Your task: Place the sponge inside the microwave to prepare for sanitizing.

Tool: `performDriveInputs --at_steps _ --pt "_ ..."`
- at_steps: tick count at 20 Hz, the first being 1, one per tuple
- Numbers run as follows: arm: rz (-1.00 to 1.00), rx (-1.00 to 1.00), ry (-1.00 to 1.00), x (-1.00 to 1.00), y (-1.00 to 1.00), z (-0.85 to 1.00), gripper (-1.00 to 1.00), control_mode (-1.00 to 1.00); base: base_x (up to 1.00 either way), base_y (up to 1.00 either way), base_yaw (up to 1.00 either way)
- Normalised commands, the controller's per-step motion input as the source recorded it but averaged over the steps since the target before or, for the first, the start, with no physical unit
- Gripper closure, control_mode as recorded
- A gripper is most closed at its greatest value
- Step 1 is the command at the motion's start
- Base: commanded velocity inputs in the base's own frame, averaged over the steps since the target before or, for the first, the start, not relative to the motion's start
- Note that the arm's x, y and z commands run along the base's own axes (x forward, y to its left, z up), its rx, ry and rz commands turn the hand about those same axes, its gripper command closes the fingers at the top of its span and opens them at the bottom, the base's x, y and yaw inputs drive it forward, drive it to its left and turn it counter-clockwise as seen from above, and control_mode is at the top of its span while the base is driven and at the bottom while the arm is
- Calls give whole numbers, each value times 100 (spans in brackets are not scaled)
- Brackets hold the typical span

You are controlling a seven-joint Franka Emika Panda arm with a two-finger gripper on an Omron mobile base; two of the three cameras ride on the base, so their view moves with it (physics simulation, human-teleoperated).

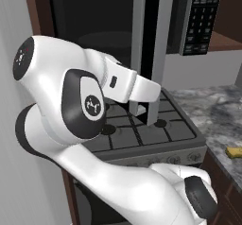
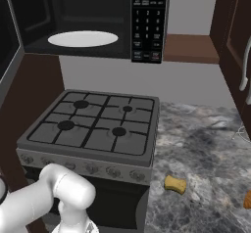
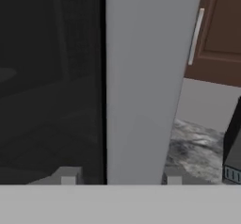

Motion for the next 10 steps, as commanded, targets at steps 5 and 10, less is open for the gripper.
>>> performDriveInputs --at_steps 5,10 --pt "0 0 0 0 0 0 -100 -100 0 0 0" --pt "-1 0 4 0 25 -6 -100 -100 0 0 0"
